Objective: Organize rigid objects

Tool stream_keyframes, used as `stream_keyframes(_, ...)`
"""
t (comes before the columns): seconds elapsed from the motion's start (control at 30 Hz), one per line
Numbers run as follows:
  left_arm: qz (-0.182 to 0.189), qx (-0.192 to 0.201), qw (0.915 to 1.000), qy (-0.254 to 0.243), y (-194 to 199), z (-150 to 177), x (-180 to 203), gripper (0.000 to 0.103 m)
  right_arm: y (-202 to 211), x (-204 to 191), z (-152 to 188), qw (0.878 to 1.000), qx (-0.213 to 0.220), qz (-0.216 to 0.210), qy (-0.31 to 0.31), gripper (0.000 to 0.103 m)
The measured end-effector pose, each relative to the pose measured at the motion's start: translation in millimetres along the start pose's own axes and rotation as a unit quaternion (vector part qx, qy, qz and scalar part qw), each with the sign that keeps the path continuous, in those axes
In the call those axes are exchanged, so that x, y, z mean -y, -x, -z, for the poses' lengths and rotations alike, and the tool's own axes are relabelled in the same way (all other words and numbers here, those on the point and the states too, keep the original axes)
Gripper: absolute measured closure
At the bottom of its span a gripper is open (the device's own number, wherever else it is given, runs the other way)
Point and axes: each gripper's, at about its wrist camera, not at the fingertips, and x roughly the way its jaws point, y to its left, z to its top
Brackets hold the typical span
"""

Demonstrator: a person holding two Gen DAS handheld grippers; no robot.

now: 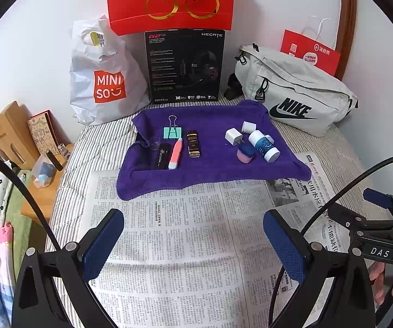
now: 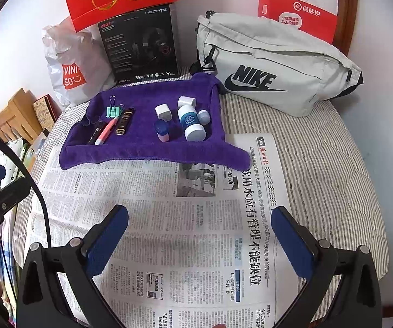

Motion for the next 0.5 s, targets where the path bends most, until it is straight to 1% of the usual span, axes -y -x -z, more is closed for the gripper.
stream_keyframes(0.5,0.001,-0.004,1.0,-0.001,-2.7,0.7,-2.2,0.0,2.1,-0.1,0.0,1.0,0.002,0.003,0.0,0.0)
